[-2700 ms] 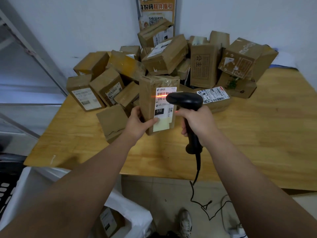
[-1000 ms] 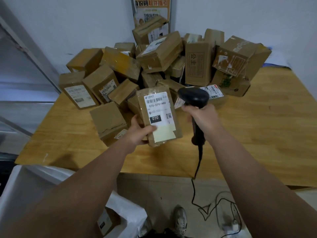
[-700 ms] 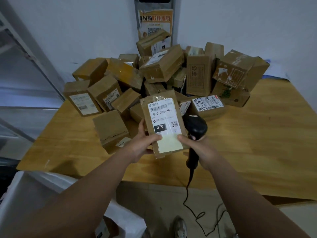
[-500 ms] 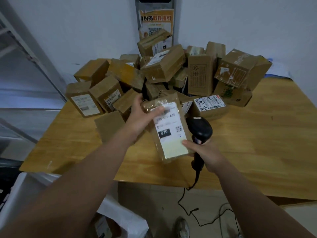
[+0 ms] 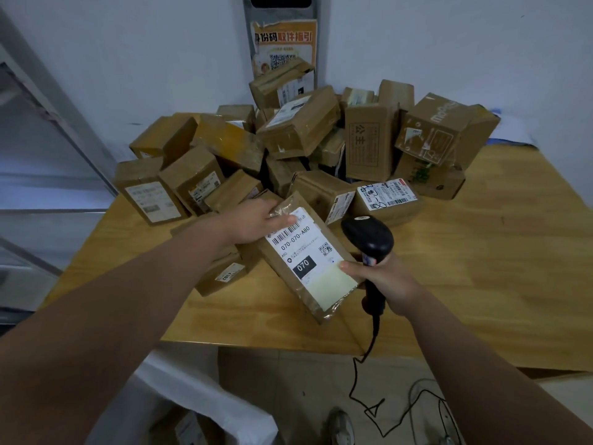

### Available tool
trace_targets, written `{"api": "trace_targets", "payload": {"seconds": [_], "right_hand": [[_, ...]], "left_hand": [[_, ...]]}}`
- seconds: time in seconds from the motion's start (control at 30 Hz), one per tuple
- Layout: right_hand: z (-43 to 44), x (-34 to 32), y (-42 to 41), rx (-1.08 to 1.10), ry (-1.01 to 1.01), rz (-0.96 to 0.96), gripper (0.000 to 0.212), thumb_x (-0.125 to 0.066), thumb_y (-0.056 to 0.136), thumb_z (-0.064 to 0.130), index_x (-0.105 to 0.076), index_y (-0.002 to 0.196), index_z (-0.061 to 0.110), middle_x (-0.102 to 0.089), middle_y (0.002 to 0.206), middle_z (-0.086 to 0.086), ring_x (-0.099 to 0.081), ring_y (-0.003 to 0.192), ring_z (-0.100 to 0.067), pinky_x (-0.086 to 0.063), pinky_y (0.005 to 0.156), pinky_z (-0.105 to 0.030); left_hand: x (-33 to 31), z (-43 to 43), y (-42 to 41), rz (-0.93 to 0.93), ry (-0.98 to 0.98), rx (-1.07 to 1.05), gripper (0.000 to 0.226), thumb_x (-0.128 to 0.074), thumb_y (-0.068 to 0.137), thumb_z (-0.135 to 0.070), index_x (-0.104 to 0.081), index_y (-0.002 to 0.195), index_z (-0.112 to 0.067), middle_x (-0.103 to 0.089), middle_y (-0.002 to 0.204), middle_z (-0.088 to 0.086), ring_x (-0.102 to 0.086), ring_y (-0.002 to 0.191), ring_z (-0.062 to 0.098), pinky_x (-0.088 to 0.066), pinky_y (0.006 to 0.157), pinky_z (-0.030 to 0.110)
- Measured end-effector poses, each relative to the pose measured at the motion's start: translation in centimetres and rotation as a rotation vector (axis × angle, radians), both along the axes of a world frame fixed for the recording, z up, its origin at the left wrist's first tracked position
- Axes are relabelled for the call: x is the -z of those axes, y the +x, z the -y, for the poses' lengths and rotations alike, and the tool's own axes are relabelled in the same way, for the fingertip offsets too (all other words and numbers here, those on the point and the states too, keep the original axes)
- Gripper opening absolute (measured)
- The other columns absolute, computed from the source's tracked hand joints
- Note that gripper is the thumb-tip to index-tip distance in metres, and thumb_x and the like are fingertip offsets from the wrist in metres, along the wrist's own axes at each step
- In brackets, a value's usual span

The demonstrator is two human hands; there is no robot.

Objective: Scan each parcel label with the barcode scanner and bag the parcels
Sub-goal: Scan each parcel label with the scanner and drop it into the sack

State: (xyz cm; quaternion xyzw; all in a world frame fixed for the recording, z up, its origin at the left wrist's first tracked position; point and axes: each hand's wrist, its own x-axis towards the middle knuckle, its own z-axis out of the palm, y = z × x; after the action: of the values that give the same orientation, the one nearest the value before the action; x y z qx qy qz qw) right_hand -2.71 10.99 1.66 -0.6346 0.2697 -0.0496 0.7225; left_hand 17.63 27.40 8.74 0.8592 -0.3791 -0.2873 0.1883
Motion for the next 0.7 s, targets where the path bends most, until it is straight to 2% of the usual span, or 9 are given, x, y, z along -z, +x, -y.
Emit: {"api": "trace_targets", "payload": {"seconds": [0.1,0.2,0.27,0.33,0.4,0.5,0.6,0.7], "right_hand": [[0.0,0.2,-0.2,0.056,-0.049,-0.019,0.023,-0.078,0.079,0.011,-0.068,0.099,0.015,-0.074,0.088,0.003,-0.071,0.085,-0.013,-0.055,0.064,-0.024],[-0.6,0.5,0.6,0.237,-0.394,-0.130,0.022,-0.078,0.079,0.025,-0.067,0.092,0.011,-0.067,0.083,-0.001,-0.063,0.080,-0.011,-0.047,0.070,-0.026],[-1.4,-0.9,1.0,0.305,-0.475,-0.106,0.019,-0.075,0.082,0.025,-0.063,0.076,0.012,-0.061,0.068,0.000,-0.058,0.065,-0.010,-0.042,0.064,-0.026],[-2.5,-2.8,1.0,0.150,-0.435,-0.080,0.021,-0.075,0.083,0.022,-0.062,0.067,0.013,-0.058,0.057,-0.001,-0.056,0.052,-0.011,-0.045,0.055,-0.028],[-3.9,-4.4,0.8,-0.033,-0.443,-0.075,0.021,-0.075,0.082,0.022,-0.066,0.069,0.008,-0.059,0.055,-0.005,-0.056,0.047,-0.012,-0.050,0.051,-0.029],[-5.1,-5.2,1.1,-0.040,-0.513,-0.037,0.030,-0.076,0.080,0.028,-0.069,0.078,-0.001,-0.061,0.058,-0.013,-0.059,0.050,-0.017,-0.053,0.055,-0.038],[-5.5,-5.5,1.2,-0.036,-0.616,-0.063,0.028,-0.075,0.079,0.025,-0.067,0.078,-0.002,-0.062,0.062,-0.015,-0.060,0.055,-0.019,-0.055,0.061,-0.042],[-5.5,-5.2,0.9,-0.068,-0.664,-0.122,0.022,-0.073,0.080,0.021,-0.066,0.075,0.001,-0.058,0.055,-0.004,-0.058,0.054,-0.018,-0.055,0.062,-0.042]], "left_hand": [[0.4,-1.0,0.2,-0.185,-0.090,-0.070,0.031,-0.047,0.096,-0.048,-0.056,0.118,-0.027,-0.068,0.103,-0.007,-0.065,0.102,0.014,-0.050,0.091,0.034],[0.5,-1.2,0.1,-0.258,-0.199,-0.228,0.047,-0.054,0.095,-0.045,-0.047,0.139,-0.030,-0.066,0.101,-0.011,-0.063,0.094,0.008,-0.048,0.085,0.031],[0.5,-1.0,-0.1,-0.190,-0.263,-0.340,0.051,-0.052,0.095,-0.045,-0.045,0.142,-0.025,-0.063,0.097,-0.011,-0.059,0.089,0.006,-0.045,0.076,0.027],[0.5,-1.1,-0.2,-0.105,-0.263,-0.394,0.054,-0.048,0.096,-0.050,-0.047,0.141,-0.022,-0.064,0.105,-0.008,-0.058,0.095,0.009,-0.046,0.079,0.028],[0.6,-1.4,-0.1,-0.074,-0.240,-0.424,0.062,-0.045,0.093,-0.060,-0.048,0.141,-0.021,-0.062,0.127,0.003,-0.057,0.115,0.022,-0.045,0.097,0.040],[0.9,-1.8,-0.3,-0.051,-0.188,-0.408,0.066,-0.041,0.091,-0.066,-0.048,0.141,-0.023,-0.056,0.137,0.007,-0.052,0.125,0.028,-0.040,0.105,0.047],[1.1,-1.9,-0.7,-0.064,-0.179,-0.472,0.061,-0.040,0.092,-0.065,-0.050,0.138,-0.026,-0.062,0.125,0.004,-0.056,0.118,0.026,-0.042,0.098,0.041],[1.1,-1.8,-1.1,-0.101,-0.196,-0.529,0.045,-0.041,0.094,-0.061,-0.055,0.125,-0.031,-0.064,0.091,-0.007,-0.060,0.090,0.013,-0.042,0.078,0.030]]}}
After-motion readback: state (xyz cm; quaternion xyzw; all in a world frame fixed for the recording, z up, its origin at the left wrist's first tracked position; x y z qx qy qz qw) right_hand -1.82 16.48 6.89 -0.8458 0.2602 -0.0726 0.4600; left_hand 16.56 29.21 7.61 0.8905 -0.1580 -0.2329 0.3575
